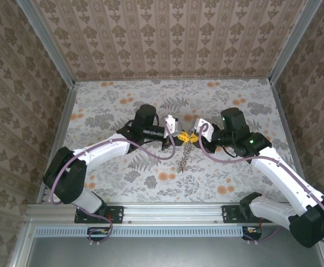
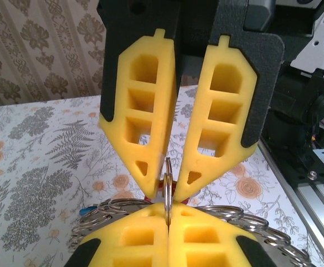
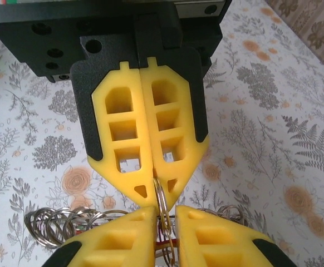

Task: Put the keys on the keyring

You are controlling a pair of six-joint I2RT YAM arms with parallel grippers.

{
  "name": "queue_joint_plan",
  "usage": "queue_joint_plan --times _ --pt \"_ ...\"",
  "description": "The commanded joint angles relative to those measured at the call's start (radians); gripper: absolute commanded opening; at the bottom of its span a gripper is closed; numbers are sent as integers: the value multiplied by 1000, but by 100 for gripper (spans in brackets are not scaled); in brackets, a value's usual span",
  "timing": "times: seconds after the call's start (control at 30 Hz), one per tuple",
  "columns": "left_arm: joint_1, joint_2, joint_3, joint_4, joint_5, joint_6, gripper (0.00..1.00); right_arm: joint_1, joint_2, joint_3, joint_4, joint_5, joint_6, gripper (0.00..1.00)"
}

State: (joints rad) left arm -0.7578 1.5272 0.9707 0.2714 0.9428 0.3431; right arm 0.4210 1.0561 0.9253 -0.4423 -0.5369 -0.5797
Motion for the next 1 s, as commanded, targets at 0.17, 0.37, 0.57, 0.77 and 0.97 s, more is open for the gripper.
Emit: queue_joint_plan --times 0.17,0.37,0.57,0.77,0.97 --pt "11 -53 -25 254 105 -108 0 -40 -22 -57 80 -80 33 10" --pt "10 -55 -6 149 70 -53 8 -41 -24 -23 94 -91 41 0" --pt "-18 -78 65 -161 -75 133 26 -12 21 54 -42 -16 -14 0" --pt "-49 -53 168 -395 -164 259 26 16 28 73 -67 15 -29 0" --pt "-51 -44 210 -495 -185 314 27 23 22 84 -71 24 -35 0"
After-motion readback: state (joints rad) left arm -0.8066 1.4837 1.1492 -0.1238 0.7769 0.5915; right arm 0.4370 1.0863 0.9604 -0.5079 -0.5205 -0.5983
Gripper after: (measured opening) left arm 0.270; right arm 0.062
